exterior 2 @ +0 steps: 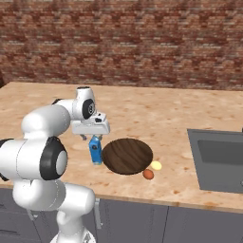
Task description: Gather the eggs and milk located in the vicinity of the sink area and place them right next to the bowl.
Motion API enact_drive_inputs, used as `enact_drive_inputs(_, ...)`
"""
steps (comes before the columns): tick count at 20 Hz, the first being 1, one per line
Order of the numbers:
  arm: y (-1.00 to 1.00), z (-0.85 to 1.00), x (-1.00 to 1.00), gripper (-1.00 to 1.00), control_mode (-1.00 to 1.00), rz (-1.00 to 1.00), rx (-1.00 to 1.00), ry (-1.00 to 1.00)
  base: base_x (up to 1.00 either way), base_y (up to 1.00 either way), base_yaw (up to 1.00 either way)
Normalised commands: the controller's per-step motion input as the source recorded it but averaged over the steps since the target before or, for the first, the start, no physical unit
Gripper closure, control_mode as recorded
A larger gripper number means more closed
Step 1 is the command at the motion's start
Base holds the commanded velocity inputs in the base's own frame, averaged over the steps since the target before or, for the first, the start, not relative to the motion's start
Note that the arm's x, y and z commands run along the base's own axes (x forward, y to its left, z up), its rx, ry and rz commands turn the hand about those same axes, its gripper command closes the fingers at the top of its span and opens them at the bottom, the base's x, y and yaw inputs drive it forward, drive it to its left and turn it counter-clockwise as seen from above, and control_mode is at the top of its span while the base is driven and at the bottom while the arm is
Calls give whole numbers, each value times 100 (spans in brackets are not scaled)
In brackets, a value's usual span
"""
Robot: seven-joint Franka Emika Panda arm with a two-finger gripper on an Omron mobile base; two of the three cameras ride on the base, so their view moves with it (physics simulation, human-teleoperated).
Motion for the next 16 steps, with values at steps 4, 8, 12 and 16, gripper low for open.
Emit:
enact_drive_inputs(4,0,-2,0,-100,-100,0,1,0,0,0,0)
enact_drive_inputs(8,0,0,0,-100,-100,0,0,0,0,0,0)
enact_drive_inputs(12,0,9,0,-100,-100,0,1,0,0,0,0)
enact_drive_inputs(16,-2,54,0,-100,-100,0,9,-7,0,0,0)
